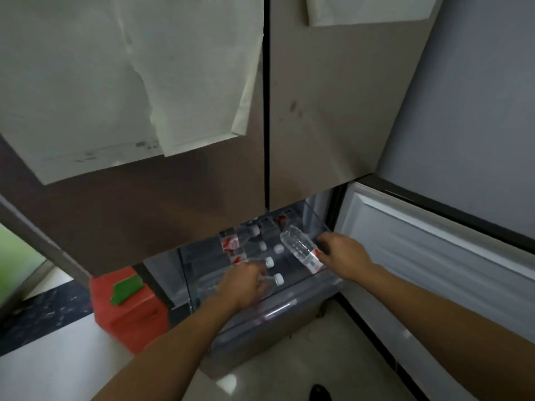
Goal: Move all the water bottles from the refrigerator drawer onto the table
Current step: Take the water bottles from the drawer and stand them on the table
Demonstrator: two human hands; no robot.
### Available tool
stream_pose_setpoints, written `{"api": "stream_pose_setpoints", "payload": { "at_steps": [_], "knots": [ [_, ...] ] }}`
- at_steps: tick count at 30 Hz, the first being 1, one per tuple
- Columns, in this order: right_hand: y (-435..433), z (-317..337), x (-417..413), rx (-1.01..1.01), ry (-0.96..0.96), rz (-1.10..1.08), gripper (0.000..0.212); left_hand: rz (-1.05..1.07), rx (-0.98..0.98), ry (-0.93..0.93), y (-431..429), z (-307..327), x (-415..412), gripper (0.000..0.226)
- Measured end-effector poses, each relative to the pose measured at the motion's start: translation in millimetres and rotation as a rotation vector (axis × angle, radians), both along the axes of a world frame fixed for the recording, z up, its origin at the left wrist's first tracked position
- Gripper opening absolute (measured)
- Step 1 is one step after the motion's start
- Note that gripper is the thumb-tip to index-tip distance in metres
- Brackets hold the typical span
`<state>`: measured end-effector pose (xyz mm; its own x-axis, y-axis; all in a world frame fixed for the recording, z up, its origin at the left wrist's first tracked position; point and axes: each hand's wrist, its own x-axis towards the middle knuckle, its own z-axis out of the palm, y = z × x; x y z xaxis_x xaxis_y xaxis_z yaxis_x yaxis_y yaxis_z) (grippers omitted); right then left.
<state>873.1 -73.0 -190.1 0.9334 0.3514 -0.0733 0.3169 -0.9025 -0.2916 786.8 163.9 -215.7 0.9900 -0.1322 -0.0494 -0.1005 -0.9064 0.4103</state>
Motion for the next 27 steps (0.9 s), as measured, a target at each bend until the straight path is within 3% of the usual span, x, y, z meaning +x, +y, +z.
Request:
{"api": "stream_pose_setpoints", "payload": {
  "at_steps": [4,9,15,23,27],
  "knots": [
    [7.1,-25.6,59.3,-0.045,0.130,0.077,0.029,0.088,0.030,0.139,-13.5,-21.8,36.0,0.020],
    [14.6,-68.5,93.0,-0.248,0.329,0.156,0.047,0.141,0.037,0.300,-32.0,-55.6,72.5,0.036],
    [21.0,-105.7,100.1,-0.362,0.338,0.170,0.058,0.104,0.151,0.492,-54.1,-95.7,91.6,0.048],
    [28.2,-112.9,113.7,-0.293,0.408,0.172,0.094,0.135,0.191,0.369,-47.0,-80.5,82.0,0.038],
    [26.7,-104.5,112.7,-0.248,0.372,0.160,0.079,0.148,0.218,0.175,-37.8,-52.3,69.6,0.041]
  ]
}}
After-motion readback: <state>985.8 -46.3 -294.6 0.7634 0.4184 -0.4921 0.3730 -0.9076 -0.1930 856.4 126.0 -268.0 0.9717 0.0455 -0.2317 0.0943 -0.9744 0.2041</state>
